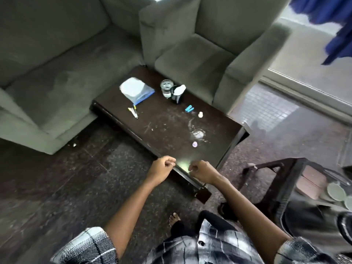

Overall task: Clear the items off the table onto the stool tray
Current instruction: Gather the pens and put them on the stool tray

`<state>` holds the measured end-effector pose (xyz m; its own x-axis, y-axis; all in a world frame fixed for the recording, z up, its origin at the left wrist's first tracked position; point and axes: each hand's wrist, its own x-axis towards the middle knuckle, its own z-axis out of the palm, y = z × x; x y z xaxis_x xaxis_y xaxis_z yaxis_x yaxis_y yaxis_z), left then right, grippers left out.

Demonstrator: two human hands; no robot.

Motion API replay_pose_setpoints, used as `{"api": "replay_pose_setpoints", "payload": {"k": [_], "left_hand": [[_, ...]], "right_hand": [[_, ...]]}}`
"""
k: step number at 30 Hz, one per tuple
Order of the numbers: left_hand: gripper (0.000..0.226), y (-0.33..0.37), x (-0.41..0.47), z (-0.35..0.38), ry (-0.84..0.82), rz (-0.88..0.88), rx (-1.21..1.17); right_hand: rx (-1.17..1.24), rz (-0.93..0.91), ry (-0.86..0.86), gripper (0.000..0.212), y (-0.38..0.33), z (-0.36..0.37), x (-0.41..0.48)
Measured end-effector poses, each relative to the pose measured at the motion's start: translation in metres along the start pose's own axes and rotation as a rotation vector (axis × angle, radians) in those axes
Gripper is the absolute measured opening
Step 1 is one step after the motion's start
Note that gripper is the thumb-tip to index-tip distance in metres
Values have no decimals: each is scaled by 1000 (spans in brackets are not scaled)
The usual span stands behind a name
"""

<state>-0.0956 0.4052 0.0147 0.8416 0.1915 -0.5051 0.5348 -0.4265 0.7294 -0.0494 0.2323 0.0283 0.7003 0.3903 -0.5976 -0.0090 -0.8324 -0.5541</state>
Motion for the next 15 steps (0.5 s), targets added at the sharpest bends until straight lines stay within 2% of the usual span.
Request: {"api": "replay_pose_setpoints", "payload": {"k": [7, 10, 15], "left_hand": [[21, -13, 23, -43, 66, -34, -86], [20, -15, 48, -63, 72, -44, -105], [21, -10, 102, -109, 97, -77, -59]], "right_hand": [[-33, -21, -99, 21, -36, 3, 49], [-21, -9, -96, 12, -50, 1, 85], [-5, 0, -128, 28, -79, -7, 157]]}}
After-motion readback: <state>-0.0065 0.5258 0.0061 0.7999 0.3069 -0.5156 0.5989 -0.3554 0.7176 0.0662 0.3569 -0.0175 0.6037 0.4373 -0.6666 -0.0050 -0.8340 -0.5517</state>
